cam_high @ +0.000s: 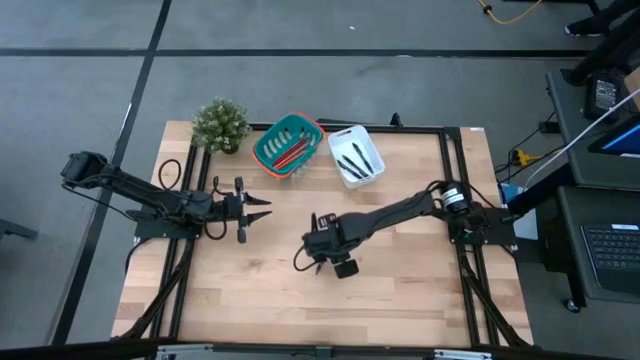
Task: Sort pens & pencils
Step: Put the black pen into the white bin
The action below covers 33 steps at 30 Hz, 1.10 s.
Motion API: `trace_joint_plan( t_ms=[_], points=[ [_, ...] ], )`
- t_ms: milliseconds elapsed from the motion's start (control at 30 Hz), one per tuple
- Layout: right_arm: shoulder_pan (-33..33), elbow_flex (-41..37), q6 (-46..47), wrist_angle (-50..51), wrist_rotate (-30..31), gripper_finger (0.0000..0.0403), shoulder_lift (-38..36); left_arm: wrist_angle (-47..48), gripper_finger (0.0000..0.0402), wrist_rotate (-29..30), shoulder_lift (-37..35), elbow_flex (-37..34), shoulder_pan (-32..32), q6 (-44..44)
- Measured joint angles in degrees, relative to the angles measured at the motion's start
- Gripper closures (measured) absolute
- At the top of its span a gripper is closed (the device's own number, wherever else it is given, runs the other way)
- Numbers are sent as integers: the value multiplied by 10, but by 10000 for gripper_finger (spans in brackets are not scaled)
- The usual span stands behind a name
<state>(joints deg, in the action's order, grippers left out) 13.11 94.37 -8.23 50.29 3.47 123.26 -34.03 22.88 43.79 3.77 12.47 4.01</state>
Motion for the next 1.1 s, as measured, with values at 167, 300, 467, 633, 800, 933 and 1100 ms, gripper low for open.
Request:
trace_joint_plan(
  t_ms=[167,300,467,633,800,933,1100],
  points=[
    [2,0,-22,-4,16,253,8,3,292,0,0,0,0,0],
    [2,8,-38,-3,36,253,9,9,292,0,0,0,0,0],
    [2,23,-56,-12,36,253,8,19,292,0,0,0,0,0],
    [2,28,-71,-30,22,253,8,21,292,0,0,0,0,0],
    [2,28,-74,-35,20,253,11,20,292,0,0,0,0,0],
    [2,28,-82,-39,9,253,25,20,292,0,0,0,0,0],
    [2,29,-95,-37,8,253,43,20,292,0,0,0,0,0]
  ],
)
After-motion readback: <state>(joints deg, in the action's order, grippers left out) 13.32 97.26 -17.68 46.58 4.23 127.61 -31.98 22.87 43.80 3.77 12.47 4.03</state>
